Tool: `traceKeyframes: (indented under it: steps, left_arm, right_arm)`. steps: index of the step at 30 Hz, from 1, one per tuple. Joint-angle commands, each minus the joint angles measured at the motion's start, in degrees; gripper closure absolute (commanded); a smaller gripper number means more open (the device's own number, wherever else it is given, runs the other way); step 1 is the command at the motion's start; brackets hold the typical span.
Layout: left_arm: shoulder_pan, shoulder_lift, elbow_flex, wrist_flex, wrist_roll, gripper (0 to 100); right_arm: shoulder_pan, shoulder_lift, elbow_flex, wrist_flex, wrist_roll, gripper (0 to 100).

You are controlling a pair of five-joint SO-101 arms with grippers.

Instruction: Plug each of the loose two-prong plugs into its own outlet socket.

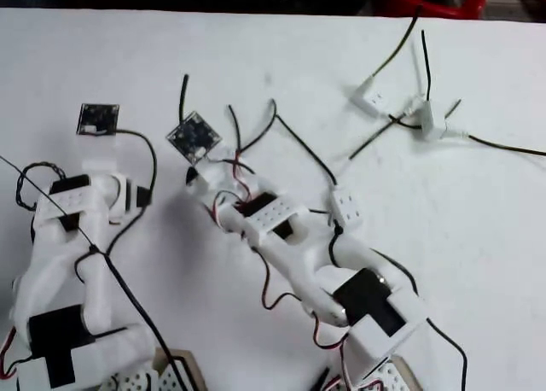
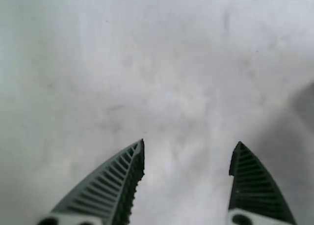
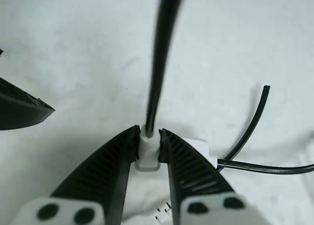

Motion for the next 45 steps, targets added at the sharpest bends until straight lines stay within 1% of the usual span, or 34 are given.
traceKeyframes:
  steps: [1, 15, 28, 33, 45]
  left_arm:
    - [-0.6, -2.3, -0.3, -1.1, 0.7, 72]
    - [-0.6, -2.3, -0.3, -1.1, 0.7, 72]
    - [-0.6, -2.3, -0.2, -1.1, 0.7, 72]
    - [-0.6, -2.3, -0.2, -1.1, 0.7, 72]
    - [-0.6, -2.2, -0.2, -1.1, 0.7, 72]
  right_arm:
    - [-0.3, -0.7, -2.5, -1.1, 0.4, 98.1]
    - [0.5, 4.0, -2.4, -1.5, 0.4, 98.1]
    - [2.7, 1.9, -2.4, 6.9, 0.4, 98.1]
    - [2.4, 2.4, -2.4, 7.2, 0.4, 98.1]
    - [2.7, 3.6, -7.0, 12.8, 0.4, 98.1]
